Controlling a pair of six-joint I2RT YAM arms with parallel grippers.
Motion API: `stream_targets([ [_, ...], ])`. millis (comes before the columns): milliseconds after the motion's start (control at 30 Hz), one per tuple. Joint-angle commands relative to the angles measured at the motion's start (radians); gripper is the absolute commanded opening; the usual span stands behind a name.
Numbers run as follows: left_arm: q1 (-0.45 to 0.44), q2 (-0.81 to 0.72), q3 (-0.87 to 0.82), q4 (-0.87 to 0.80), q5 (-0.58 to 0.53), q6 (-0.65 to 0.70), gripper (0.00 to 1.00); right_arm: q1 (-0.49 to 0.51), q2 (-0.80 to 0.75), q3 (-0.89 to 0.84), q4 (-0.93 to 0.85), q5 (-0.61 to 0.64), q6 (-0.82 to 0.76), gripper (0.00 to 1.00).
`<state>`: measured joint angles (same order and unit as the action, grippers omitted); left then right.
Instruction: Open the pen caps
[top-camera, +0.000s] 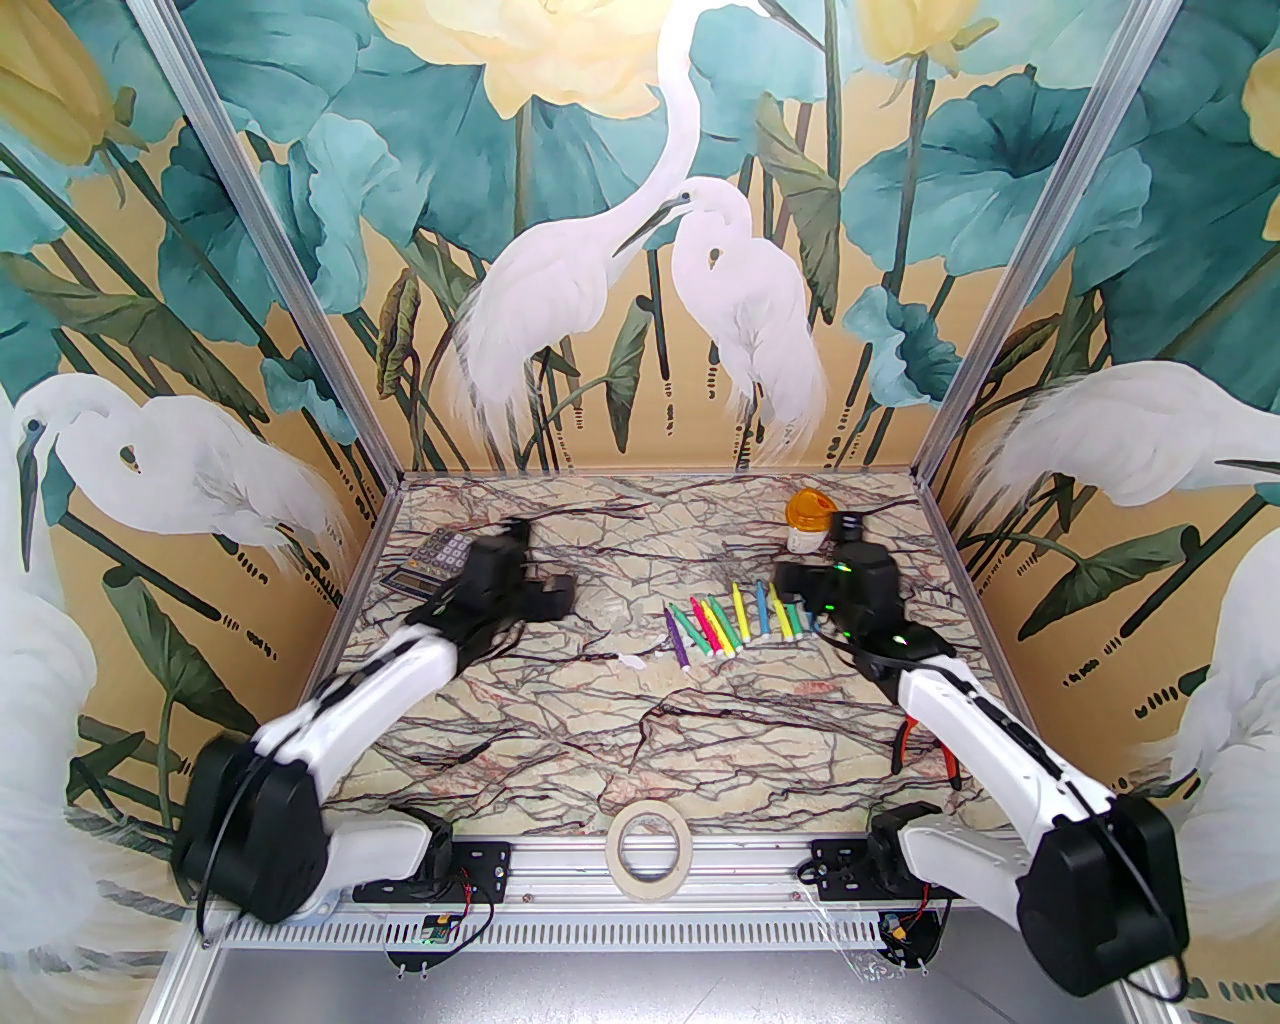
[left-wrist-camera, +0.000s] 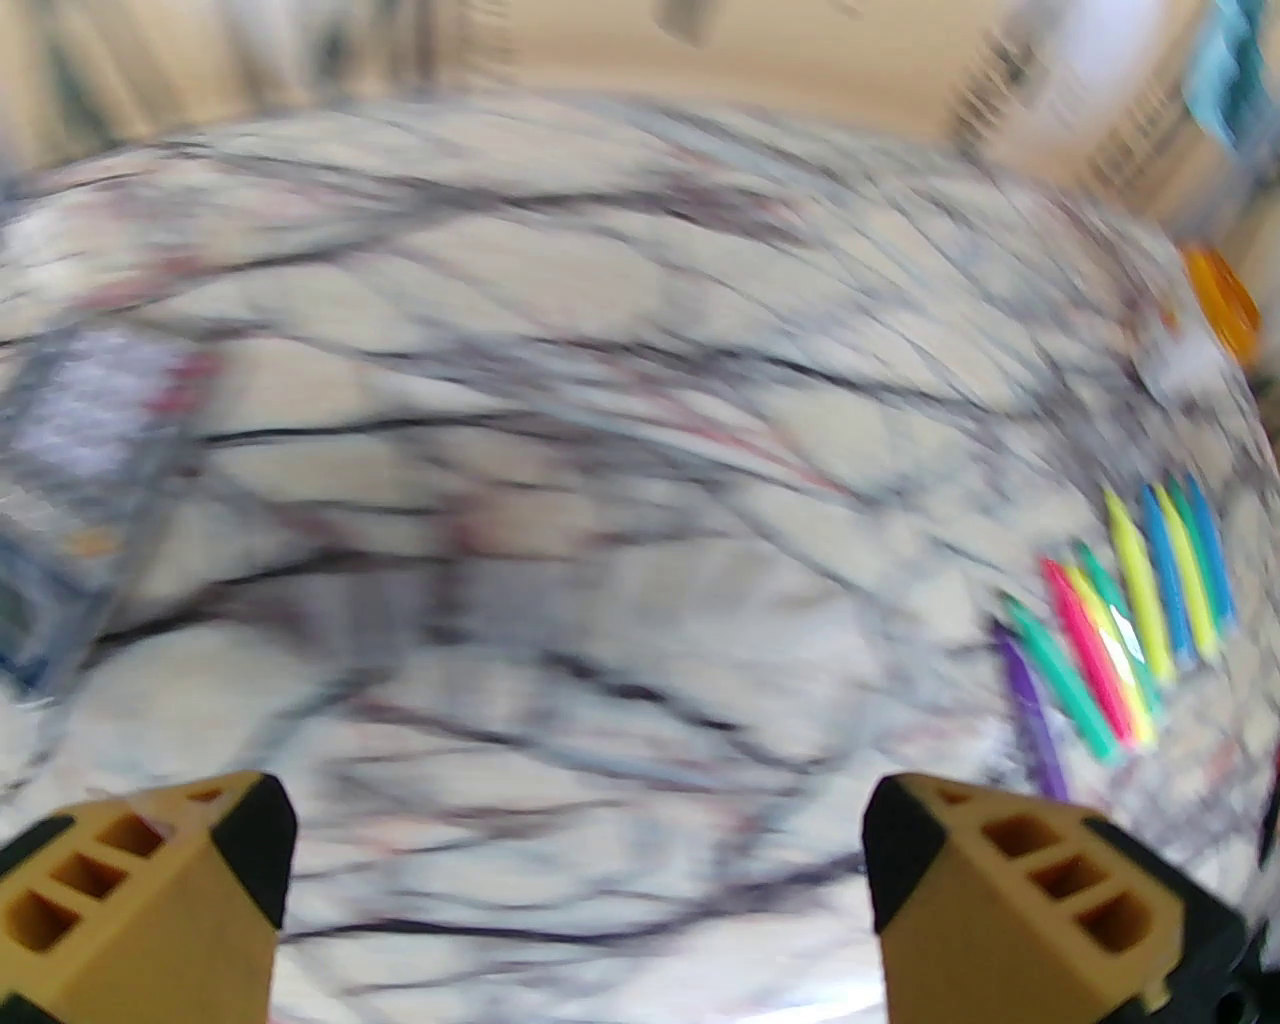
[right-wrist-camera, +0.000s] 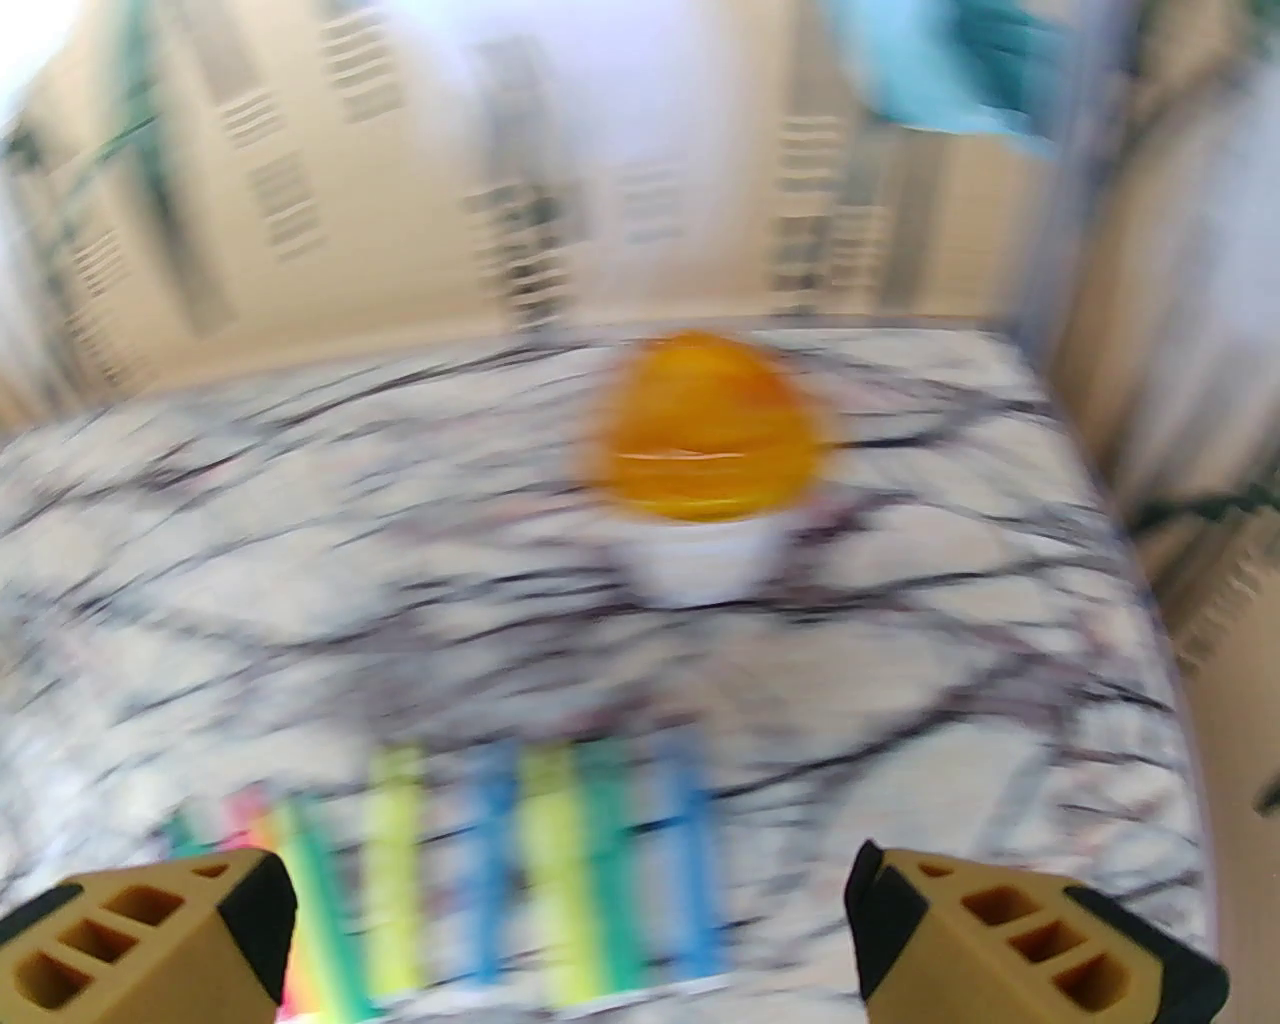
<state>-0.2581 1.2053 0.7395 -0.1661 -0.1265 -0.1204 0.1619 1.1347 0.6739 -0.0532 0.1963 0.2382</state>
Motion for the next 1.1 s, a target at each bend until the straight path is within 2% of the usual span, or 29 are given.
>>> stream_targets([
  [0,0.062,-0.088,-0.118,0.200,-0.075,0.067,0.99,-0.088,0.013,-0.079,0.170,0.070,0.011,0.99],
  [133,0.112,-0.150,-0.306,0.489,-0.109,0.132,0.99,-0.171,0.089,-0.141,0.321,0.070,0.016,0.99],
  [233,0.125,-0.140,-0.466,0.786,-0.121,0.162,1.00,-0.176,0.157,-0.196,0.507,0.065,-0.037,0.99],
  [300,0.145,-0.102,-0.494,0.872,-0.114,0.144,1.00,-0.176,0.199,-0.233,0.632,0.050,-0.064,0.99],
  [400,0.169,-0.019,-0.488,0.904,-0.098,0.136,1.00,-0.179,0.268,-0.245,0.724,0.049,-0.085,0.99],
  [433,0.174,0.000,-0.478,0.913,-0.082,0.133,1.00,-0.178,0.267,-0.234,0.694,0.039,-0.089,0.99],
  [533,0.184,0.111,-0.494,1.134,-0.074,0.143,1.00,-0.177,0.352,-0.309,0.940,0.018,-0.116,0.99],
  [567,0.184,0.147,-0.494,1.179,-0.062,0.158,1.00,-0.174,0.360,-0.309,0.933,-0.014,-0.131,0.99],
  [633,0.186,0.231,-0.490,1.256,-0.057,0.172,1.00,-0.171,0.400,-0.299,0.950,0.001,-0.126,0.99],
  [667,0.186,0.293,-0.494,1.323,-0.055,0.176,1.00,-0.169,0.422,-0.312,1.001,-0.010,-0.139,0.99],
  [733,0.185,0.411,-0.493,1.474,-0.043,0.205,1.00,-0.167,0.414,-0.304,0.971,-0.011,-0.137,0.99],
  [833,0.190,0.353,-0.479,1.331,-0.044,0.173,1.00,-0.168,0.414,-0.304,0.970,-0.016,-0.138,0.99],
  [867,0.195,0.373,-0.458,1.329,-0.048,0.177,0.99,-0.168,0.416,-0.304,0.974,-0.016,-0.138,0.99],
  [967,0.229,0.359,-0.370,1.137,-0.023,0.134,1.00,-0.168,0.414,-0.304,0.974,-0.016,-0.140,0.99],
  [1067,0.270,0.356,-0.370,1.134,0.029,0.103,1.00,-0.168,0.415,-0.304,0.972,-0.015,-0.141,0.99],
])
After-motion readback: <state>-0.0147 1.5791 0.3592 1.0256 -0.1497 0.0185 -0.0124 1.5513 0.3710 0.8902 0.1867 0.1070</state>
